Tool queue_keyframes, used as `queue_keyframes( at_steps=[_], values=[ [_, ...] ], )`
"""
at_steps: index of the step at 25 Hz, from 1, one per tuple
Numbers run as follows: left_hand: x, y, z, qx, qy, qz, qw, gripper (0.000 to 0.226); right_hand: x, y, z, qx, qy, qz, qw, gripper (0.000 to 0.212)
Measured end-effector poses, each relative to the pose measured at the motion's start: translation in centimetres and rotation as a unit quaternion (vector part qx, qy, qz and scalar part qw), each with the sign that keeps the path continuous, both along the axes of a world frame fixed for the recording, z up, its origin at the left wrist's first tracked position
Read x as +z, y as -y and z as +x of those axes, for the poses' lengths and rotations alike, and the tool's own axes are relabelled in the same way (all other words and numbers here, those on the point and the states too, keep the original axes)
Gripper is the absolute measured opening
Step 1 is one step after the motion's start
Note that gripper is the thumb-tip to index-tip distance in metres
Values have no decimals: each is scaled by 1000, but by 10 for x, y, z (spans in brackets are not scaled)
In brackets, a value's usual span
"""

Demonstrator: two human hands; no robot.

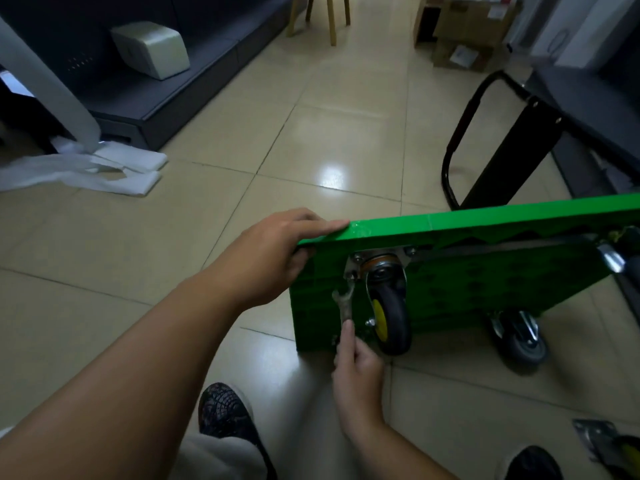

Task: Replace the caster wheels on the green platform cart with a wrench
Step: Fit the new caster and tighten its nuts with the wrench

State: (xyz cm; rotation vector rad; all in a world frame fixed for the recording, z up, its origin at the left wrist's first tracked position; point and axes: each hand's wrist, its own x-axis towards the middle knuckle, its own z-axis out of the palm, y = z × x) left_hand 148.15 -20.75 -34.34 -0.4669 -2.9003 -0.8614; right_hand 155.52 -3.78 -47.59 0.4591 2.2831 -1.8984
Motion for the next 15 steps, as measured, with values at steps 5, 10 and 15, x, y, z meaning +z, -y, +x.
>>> queue_keyframes(
  at_steps=[5,10,15],
  values=[
    [-3,-2,-1,20,-8,2,1000,69,-25,0,-25,-29,31,-5,999,55],
    [-4,-7,3,24,-17,4,1000,51,-28,-4,-48,24,71,41,996,49],
    [-5,-10,2,42,-8,24,999,50,-58,0,-65,40,103,50,993,101]
  ],
)
